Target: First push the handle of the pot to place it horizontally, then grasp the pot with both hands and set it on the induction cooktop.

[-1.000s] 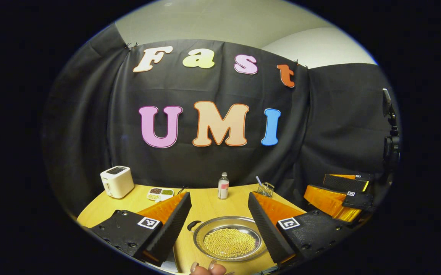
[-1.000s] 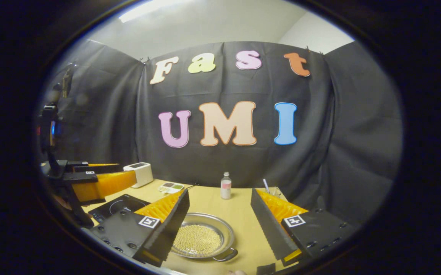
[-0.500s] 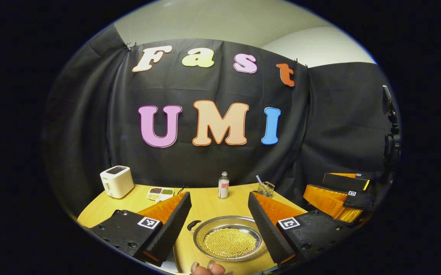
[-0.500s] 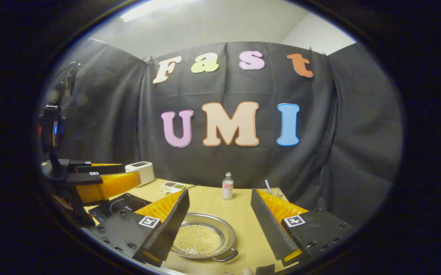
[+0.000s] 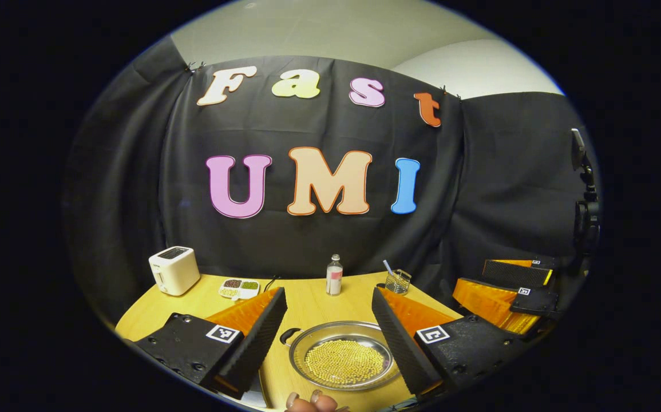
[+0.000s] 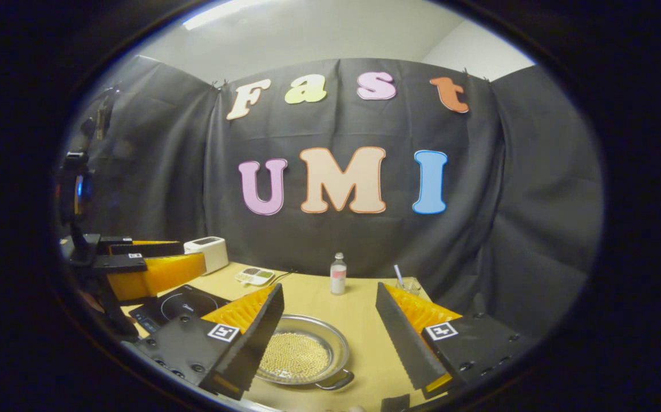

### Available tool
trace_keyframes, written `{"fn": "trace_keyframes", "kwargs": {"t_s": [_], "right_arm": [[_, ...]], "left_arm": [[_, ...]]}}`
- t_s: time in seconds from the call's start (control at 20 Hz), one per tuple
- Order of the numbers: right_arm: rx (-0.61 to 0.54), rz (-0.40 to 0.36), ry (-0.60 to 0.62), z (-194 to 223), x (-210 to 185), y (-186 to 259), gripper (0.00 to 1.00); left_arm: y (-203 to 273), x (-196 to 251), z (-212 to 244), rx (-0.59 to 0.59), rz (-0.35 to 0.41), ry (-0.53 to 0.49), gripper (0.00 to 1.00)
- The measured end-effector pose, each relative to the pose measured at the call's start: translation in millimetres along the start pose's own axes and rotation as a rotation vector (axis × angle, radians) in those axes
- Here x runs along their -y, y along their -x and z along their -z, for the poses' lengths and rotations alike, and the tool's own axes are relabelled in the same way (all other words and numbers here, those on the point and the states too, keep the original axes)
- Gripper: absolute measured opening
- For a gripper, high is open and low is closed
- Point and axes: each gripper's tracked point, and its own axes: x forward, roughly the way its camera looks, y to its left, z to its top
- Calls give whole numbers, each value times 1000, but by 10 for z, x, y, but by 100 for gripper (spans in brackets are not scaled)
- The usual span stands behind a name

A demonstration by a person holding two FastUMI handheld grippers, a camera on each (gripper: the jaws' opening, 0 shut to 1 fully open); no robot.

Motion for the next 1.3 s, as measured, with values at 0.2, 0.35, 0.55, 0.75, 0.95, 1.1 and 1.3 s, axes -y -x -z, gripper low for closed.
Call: {"fn": "trace_keyframes", "kwargs": {"t_s": [0.2,0.35,0.55,0.75,0.95,1.1,1.3], "right_arm": [[-27,9,0,71,33,-2,85],[-36,21,-11,93,78,33,73],[-53,42,-21,146,134,16,58],[-46,63,-13,105,186,56,29],[-60,92,18,163,266,168,29],[-48,91,19,107,241,97,6],[-63,60,15,142,176,120,3]], "left_arm": [[8,3,19,-4,3,-1,96],[21,0,18,-6,3,3,93],[24,10,21,-3,3,6,96],[43,16,16,-3,7,10,96],[53,31,27,-6,12,12,96],[57,31,45,-10,12,9,96],[72,17,67,-19,12,15,96]]}}
